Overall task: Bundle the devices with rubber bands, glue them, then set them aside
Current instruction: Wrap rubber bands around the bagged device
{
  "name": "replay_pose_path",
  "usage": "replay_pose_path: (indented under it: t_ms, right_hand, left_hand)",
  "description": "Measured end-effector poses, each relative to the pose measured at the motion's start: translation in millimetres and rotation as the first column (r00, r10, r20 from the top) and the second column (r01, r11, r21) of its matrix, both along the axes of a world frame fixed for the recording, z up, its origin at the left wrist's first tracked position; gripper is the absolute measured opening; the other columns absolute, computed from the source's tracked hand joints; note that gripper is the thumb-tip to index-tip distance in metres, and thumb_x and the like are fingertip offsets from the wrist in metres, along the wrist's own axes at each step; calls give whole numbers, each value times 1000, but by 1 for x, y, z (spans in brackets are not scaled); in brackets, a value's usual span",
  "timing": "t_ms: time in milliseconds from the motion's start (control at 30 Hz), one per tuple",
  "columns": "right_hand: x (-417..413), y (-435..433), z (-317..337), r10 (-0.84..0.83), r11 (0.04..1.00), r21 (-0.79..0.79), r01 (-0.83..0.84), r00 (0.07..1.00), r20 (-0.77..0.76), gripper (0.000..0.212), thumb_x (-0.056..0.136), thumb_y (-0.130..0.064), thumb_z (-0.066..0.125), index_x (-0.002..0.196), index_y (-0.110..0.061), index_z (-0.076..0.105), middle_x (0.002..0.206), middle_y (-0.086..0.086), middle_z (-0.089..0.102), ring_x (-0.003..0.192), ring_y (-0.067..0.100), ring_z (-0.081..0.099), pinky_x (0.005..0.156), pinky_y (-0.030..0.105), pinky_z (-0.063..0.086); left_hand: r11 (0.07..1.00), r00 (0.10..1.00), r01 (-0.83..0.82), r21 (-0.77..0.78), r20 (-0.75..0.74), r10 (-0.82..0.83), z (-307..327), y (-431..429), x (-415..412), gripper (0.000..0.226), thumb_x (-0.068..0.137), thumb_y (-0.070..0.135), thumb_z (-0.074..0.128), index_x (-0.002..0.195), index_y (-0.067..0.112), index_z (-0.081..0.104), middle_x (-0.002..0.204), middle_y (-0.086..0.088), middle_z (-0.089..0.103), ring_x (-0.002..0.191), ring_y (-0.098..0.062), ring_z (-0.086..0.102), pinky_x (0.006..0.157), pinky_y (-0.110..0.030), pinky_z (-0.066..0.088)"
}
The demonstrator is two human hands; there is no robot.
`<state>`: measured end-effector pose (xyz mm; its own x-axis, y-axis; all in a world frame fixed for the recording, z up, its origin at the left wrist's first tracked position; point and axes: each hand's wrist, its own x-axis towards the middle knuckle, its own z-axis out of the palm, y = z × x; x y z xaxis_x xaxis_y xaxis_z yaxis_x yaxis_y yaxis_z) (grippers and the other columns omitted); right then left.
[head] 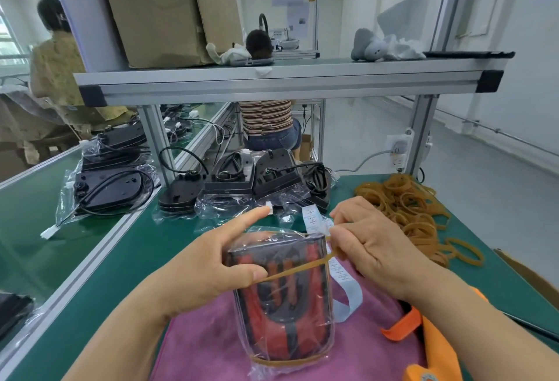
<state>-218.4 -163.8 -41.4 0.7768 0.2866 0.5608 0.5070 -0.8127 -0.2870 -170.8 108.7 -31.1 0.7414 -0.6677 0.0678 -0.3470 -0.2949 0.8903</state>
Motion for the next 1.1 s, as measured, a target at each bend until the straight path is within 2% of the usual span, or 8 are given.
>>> replay_pose_path:
  t_ms: [200,300,433,600,733,800,967,1100]
  right_hand:
    - [17,-1,-3,9,998,64,4,981,-196,53,96,-51,25,77,-13,57,83,-6,51,85,9,49,80,32,42]
    - [24,-3,-7,81,977,213,2,922,-379,62,102,-54,32,86,1,56,85,9,58,82,21,54,82,41,45]
    - [22,-8,-4,115,963,259,68,770,-628,76,100,-60,34,103,10,63,108,31,63,90,32,61,95,48,47]
    - [13,-17,-5,191,933,324,153,552,-811,71,99,-60,32,113,-1,67,101,20,72,82,23,69,89,47,57]
    - [2,-28,-16,502,778,574,257,294,-813,85,99,-56,36,121,26,40,75,24,58,69,23,66,81,43,58]
    - [-5,-33,-19,662,651,694,308,216,-718,75,92,-55,50,111,17,47,60,11,55,63,20,66,74,40,59]
    - [-5,-22,-13,671,572,758,313,353,-652,30,87,-29,64,87,0,59,58,7,56,62,19,68,62,33,61]
    - [-8,-5,2,615,613,747,256,438,-655,30,86,-31,58,65,-13,68,58,8,56,61,19,65,66,32,59]
  left_hand:
    - [1000,998,13,28,63,-14,5,-8,-5,71,83,21,71,136,60,43,131,23,61,114,-3,64,91,-24,54]
    - [999,995,5,50,99,-10,5,-13,-6,72,84,21,71,136,61,42,130,27,61,108,-1,65,91,-22,54]
    - [998,995,18,63,98,-24,7,-22,-8,74,80,29,71,135,66,38,128,32,59,115,3,61,92,-24,55]
    - [998,997,14,69,77,-19,9,-35,-13,75,81,20,74,132,64,40,115,37,62,99,-3,70,86,-19,56]
    - [998,999,-16,57,-33,17,6,-35,-17,73,72,23,77,133,50,47,113,13,72,95,-15,73,82,-32,60]
    - [998,998,-26,64,-56,30,3,-33,-20,70,64,35,76,128,51,52,111,-3,73,98,-26,71,89,-44,57]
    - [995,994,-99,-3,-54,98,-4,-25,-18,66,57,43,75,119,56,57,111,-13,72,100,-32,69,94,-49,54]
    - [992,996,-80,-93,-55,75,-4,-12,-20,60,62,37,77,117,53,61,112,3,74,100,-21,72,84,-33,60]
